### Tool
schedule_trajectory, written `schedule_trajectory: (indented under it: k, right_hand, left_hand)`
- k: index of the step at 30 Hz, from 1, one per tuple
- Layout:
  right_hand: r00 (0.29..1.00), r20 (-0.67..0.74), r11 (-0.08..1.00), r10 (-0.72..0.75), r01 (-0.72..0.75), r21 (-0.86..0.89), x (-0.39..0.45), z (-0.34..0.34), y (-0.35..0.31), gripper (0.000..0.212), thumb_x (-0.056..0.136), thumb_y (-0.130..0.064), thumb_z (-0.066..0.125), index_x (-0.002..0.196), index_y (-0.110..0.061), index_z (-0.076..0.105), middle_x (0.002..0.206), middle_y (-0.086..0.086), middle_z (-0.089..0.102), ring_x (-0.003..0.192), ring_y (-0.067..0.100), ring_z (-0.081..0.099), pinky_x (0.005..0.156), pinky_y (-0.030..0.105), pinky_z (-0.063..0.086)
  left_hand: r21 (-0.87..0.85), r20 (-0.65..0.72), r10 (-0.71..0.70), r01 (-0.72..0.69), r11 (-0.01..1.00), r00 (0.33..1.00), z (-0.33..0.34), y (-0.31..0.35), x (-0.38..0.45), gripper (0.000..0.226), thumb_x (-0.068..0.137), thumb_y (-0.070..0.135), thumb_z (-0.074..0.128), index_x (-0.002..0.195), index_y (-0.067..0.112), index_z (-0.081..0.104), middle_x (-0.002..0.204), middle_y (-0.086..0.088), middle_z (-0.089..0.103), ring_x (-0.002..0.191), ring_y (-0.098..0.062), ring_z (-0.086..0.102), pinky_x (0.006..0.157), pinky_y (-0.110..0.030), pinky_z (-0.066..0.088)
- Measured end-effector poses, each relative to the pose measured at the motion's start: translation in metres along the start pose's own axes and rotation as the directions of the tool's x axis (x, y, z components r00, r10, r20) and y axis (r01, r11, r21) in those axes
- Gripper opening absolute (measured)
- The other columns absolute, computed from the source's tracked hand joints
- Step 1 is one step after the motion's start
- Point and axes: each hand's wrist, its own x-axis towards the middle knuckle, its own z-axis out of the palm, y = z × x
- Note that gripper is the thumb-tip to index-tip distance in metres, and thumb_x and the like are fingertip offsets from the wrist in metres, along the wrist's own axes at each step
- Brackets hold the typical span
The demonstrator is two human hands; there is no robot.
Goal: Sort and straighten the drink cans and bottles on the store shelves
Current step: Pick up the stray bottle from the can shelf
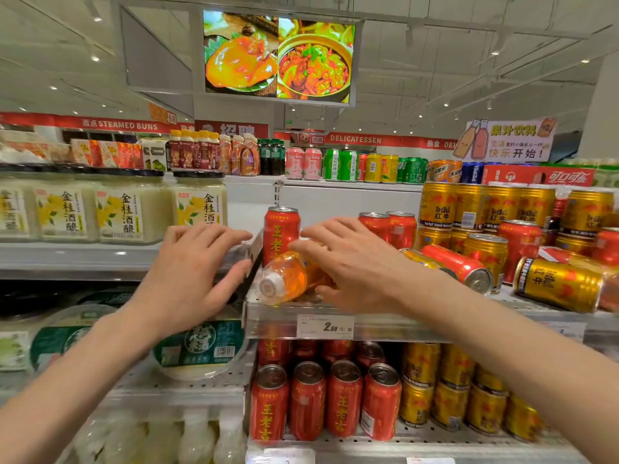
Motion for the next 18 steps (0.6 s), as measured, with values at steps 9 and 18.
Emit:
schedule_trajectory:
  k: [9,18]
  right_hand:
    - [0.994,-0.015,0.994,-0.105,0.105,-0.003,0.021,0.017,-0.007,0.069,0.087,-0.041,0.067,0.149,-0.028,0.039,0.146,-0.003,0.052,0.134,0.021,0.048,0.121,0.044,0.025]
    - [0.983,-0.108,0.898,0.15,-0.09,0.431,0.026,0.0,0.02,0.071,0.085,-0.051,0.07,0.144,-0.022,0.043,0.139,-0.001,0.059,0.129,0.017,0.052,0.121,0.046,0.027]
  left_hand:
    - [-0.142,-0.079,-0.053,0.041,0.989,0.995,0.009,0.0,-0.001,0.041,0.095,0.045,0.041,0.126,0.027,0.06,0.114,0.01,0.061,0.115,-0.014,0.051,0.099,-0.03,0.024]
    - [-0.223,-0.106,-0.104,0.079,0.972,0.989,0.009,0.004,0.001,0.044,0.09,0.044,0.041,0.124,0.024,0.06,0.108,0.011,0.062,0.111,-0.012,0.052,0.099,-0.029,0.025]
